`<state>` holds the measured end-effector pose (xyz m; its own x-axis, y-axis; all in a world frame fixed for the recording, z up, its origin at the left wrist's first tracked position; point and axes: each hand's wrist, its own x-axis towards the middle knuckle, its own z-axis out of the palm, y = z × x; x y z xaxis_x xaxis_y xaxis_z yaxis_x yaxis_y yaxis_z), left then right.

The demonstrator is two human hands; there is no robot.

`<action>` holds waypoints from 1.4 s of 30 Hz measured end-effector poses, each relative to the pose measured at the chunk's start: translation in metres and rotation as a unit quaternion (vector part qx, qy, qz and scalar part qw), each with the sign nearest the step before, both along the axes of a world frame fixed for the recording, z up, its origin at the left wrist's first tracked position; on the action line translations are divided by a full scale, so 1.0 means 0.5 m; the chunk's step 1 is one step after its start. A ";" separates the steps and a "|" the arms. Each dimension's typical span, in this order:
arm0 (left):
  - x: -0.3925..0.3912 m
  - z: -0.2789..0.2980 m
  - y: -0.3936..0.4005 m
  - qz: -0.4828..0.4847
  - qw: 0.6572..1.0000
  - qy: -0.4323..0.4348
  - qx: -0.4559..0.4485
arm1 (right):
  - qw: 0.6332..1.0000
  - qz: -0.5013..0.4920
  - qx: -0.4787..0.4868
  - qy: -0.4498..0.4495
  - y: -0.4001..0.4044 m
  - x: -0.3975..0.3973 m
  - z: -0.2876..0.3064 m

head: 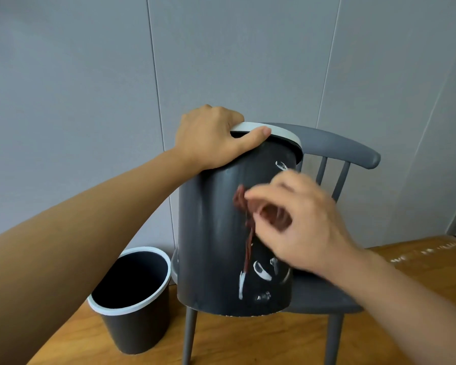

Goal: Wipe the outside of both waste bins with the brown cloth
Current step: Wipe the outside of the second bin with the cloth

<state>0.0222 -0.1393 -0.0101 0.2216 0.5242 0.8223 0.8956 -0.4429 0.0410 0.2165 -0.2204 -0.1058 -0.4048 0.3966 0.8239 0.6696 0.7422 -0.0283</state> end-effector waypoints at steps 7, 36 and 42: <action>-0.008 0.004 0.026 0.003 1.000 -0.007 -0.025 | 1.000 0.010 -0.017 -0.012 -0.012 -0.003 -0.033; -0.016 0.007 0.031 0.016 0.998 -0.015 -0.058 | 0.997 0.029 -0.045 -0.061 -0.058 -0.008 -0.089; -0.009 0.008 0.016 0.017 0.999 -0.010 -0.051 | 0.999 0.004 -0.053 0.012 -0.039 0.000 -0.045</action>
<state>0.0177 -0.1313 -0.0063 0.1862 0.6118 0.7688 0.9084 -0.4052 0.1025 0.2166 -0.2398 -0.1286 -0.3895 0.4788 0.7868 0.6615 0.7398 -0.1228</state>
